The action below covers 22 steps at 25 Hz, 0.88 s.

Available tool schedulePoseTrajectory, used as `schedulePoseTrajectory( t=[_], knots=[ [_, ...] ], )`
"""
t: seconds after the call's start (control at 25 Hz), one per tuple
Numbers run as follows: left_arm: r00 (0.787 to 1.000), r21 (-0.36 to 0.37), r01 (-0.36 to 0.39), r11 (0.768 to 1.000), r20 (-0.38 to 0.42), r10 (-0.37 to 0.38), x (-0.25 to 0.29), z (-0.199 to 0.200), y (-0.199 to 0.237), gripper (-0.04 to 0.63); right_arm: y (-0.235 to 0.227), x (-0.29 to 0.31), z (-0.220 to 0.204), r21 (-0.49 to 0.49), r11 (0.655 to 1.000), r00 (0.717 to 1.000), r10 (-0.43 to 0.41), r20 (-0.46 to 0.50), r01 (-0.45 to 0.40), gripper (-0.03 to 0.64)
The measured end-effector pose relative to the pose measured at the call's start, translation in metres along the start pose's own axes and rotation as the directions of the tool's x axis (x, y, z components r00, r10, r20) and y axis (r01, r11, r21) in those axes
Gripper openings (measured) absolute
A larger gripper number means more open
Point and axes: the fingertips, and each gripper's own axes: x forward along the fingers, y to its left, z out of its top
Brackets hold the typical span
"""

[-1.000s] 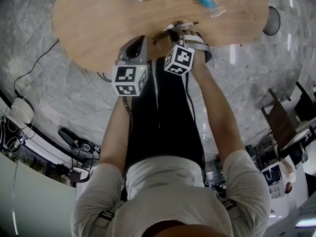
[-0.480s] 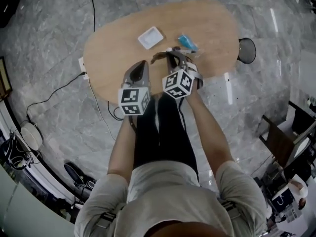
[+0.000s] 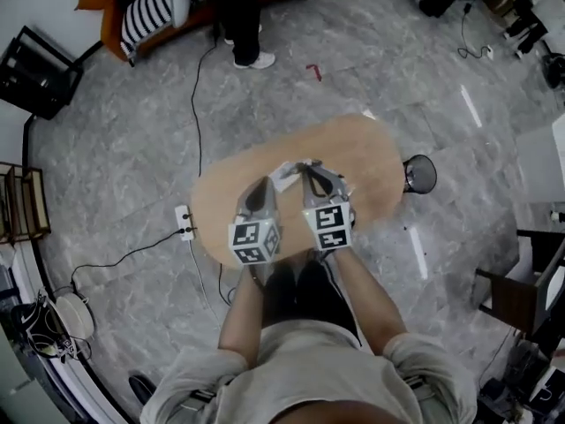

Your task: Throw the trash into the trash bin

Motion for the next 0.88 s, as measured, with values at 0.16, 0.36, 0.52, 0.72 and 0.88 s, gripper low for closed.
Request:
schedulePoseTrajectory(
  t=[0.16, 0.36, 0.52, 0.72, 0.88],
  knots=[
    [0.998, 0.049, 0.04, 0.998, 0.053, -0.043, -0.008, 0.041, -0.017, 0.018, -0.004, -0.031, 0.052, 0.053, 0.998, 0.992, -0.043, 0.119, 0.037, 0.008],
    [0.984, 0.11, 0.115, 0.987, 0.127, -0.129, -0.009, 0.083, -0.053, 0.018, -0.02, -0.08, 0.098, 0.105, 0.988, 0.966, -0.131, 0.221, 0.11, 0.008],
    [0.97, 0.131, 0.206, 0.97, 0.1, -0.22, -0.007, 0.081, -0.098, 0.018, -0.042, -0.115, 0.102, 0.126, 0.975, 0.944, -0.208, 0.256, 0.181, 0.008],
    [0.942, 0.192, 0.294, 0.936, 0.107, -0.318, 0.0, 0.086, -0.155, 0.018, -0.073, -0.149, 0.096, 0.146, 0.959, 0.919, -0.274, 0.283, 0.241, 0.008],
    [0.929, 0.208, 0.335, 0.919, 0.091, -0.359, 0.006, 0.082, -0.197, 0.018, -0.1, -0.178, 0.085, 0.18, 0.945, 0.901, -0.316, 0.296, 0.272, 0.008]
  ],
)
